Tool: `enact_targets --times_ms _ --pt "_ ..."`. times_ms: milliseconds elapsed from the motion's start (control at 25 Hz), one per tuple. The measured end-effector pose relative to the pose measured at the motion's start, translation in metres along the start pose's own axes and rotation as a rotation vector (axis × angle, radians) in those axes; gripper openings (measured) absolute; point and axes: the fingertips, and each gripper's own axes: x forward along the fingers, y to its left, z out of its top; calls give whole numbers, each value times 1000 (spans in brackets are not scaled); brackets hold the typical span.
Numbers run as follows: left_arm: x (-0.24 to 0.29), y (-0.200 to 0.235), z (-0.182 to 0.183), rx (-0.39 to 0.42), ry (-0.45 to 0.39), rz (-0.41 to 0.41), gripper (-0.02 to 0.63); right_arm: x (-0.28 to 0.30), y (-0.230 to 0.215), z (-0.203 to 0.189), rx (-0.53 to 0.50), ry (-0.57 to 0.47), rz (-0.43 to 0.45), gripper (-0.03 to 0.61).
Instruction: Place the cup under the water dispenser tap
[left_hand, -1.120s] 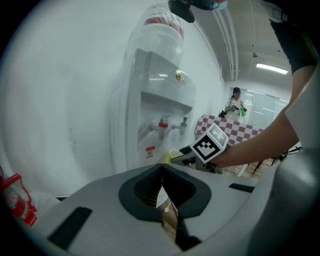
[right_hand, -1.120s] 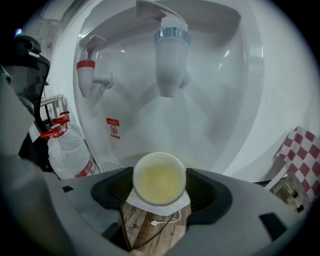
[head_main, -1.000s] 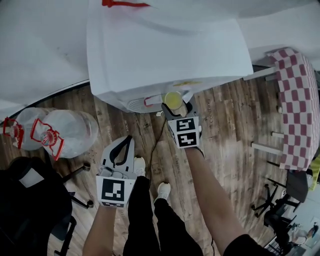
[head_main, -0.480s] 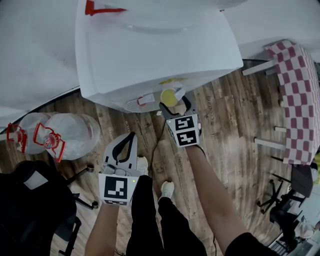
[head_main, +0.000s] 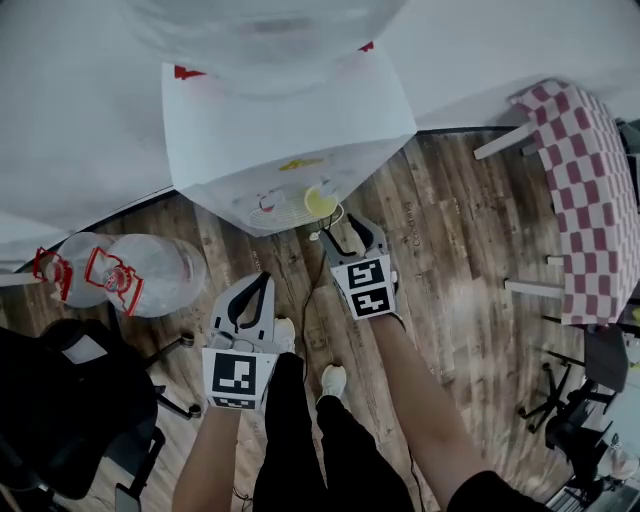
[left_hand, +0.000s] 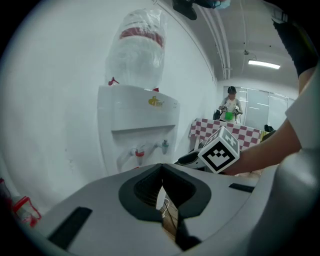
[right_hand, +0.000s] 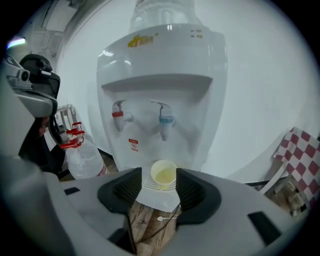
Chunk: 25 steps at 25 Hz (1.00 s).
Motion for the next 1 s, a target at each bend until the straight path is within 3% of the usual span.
enact_targets --times_ms 280,800,1000 --pt "-38 -43 30 10 -6 20 14 -74 12 15 28 -32 42 131" --pt "-164 -151 109 8 -52 68 14 -287 45 62 136 -182 135 73" --pt "-225 -193 110 8 -36 71 14 -379 62 61 165 -249 191 40"
